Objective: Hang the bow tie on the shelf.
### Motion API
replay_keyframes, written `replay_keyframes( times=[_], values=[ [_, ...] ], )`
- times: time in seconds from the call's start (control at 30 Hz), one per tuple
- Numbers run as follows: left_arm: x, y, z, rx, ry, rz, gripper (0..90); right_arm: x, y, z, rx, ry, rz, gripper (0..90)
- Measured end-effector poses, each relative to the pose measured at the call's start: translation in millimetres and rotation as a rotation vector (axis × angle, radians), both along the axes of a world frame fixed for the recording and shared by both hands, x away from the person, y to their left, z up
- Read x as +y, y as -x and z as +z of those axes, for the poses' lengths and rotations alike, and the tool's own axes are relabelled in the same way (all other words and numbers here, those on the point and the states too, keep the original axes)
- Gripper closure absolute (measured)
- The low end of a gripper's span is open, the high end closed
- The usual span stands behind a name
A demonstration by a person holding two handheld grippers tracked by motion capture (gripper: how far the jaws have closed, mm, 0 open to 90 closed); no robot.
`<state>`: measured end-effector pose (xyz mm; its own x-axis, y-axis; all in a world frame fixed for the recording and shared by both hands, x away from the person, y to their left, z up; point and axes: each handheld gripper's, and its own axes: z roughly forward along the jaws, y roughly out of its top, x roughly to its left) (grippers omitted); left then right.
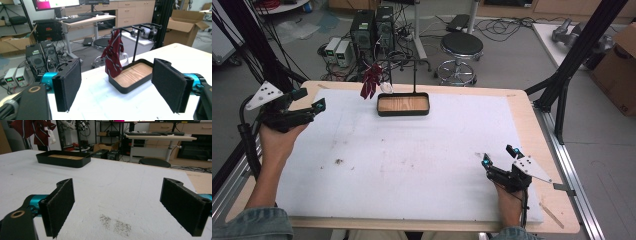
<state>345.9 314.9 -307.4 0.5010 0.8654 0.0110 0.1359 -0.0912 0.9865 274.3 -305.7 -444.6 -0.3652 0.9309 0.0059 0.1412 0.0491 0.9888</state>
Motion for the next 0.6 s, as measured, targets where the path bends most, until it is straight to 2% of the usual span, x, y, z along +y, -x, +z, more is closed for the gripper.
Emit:
replay_keyframes(
  times=[0.17,0.27,0.4,0.47,0.6],
  values=[
    [6.1,11.3,-10.4,0.008,-0.002,0.016,23.3,-0.2,0.0,-0.1,0.002,-0.001,-0.002,11.6],
    [11.0,23.7,-20.8,0.008,-0.002,0.038,23.1,-0.4,-0.2,-0.1,0.002,-0.002,-0.002,11.6],
    [13.9,31.3,-29.4,0.015,-0.003,0.041,23.1,-0.5,-0.3,-0.2,0.002,-0.003,-0.004,11.6],
    [15.7,39.3,-39.5,0.023,0.012,0.049,23.1,-0.7,-0.3,-0.2,0.002,-0.002,-0.007,11.6],
    [15.3,49.7,-53.2,0.022,0.013,0.066,23.1,-0.8,-0.4,-0.3,0.002,-0.003,-0.008,11.6]
  ],
)
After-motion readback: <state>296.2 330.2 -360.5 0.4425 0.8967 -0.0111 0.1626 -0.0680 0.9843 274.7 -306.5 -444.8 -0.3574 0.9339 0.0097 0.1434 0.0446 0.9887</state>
